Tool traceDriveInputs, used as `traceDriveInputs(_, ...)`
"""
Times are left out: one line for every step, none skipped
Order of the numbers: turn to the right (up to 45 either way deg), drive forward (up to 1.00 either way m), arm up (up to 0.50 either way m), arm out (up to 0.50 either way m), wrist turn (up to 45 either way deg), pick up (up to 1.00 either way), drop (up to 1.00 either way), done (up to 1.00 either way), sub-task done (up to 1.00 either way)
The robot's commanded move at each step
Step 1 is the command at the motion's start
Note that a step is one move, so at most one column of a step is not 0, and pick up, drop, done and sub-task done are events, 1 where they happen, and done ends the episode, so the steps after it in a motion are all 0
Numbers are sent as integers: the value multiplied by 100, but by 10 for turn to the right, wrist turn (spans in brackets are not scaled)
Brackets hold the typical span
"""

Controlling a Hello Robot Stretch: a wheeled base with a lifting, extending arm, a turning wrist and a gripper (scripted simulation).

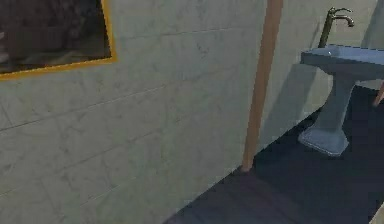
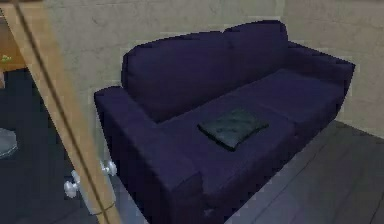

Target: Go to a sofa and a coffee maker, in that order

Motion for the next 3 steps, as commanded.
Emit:
traceDriveInputs(0, 50, 0, 0, 0, 0, 0, 0, 0)
traceDriveInputs(450, 0, 0, 0, 0, 0, 0, 0, 0)
traceDriveInputs(150, 0, 0, 0, 0, 0, 0, 0, 0)
